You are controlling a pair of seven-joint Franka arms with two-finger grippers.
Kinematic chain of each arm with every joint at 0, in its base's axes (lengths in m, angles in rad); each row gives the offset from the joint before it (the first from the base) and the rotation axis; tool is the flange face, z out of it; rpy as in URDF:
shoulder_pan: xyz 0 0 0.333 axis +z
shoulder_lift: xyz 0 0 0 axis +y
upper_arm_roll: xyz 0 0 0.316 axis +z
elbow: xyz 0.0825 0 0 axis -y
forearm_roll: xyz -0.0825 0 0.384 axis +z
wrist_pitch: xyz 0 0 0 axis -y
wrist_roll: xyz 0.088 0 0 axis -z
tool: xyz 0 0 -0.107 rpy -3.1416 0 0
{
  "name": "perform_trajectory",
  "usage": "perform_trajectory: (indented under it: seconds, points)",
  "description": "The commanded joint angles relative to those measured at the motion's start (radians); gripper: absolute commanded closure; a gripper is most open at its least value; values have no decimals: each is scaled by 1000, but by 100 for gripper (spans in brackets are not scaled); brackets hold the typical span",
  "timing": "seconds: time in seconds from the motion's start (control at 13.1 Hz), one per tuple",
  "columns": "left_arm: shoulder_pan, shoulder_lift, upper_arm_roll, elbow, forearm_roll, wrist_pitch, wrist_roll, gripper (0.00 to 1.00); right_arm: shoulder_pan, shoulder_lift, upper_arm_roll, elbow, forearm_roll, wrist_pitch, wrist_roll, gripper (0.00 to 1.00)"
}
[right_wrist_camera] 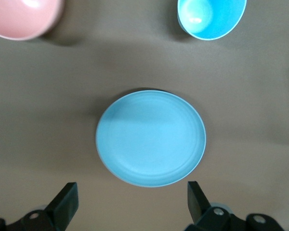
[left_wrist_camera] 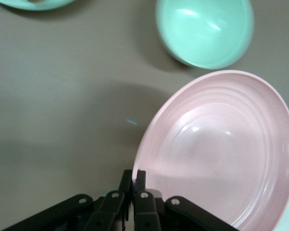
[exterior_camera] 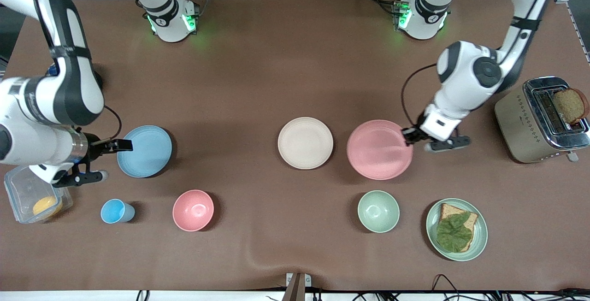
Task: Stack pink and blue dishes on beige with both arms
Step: 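Grip the pink plate with the left gripper while the right gripper reaches the blue plate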
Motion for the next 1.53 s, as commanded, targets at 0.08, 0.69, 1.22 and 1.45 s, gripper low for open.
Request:
perform_trajectory:
  seconds: [0.08, 0.69, 1.22, 1.45]
  points:
    - [-152, 153, -2, 123, -6, -6, -156, 100, -56, 76, 12, -44, -25, 83, -103, 0]
    - [-266, 386, -1, 281, 284, 9, -458, 100, -72, 146, 12, -49, -12, 145, -149, 0]
    - [-312, 426, 8, 312, 290, 9, -488, 100, -81, 151, 14, -46, -10, 146, -151, 0]
    - [-330, 426, 36, 310, 293, 8, -488, 100, -81, 151, 14, -46, -10, 148, -151, 0]
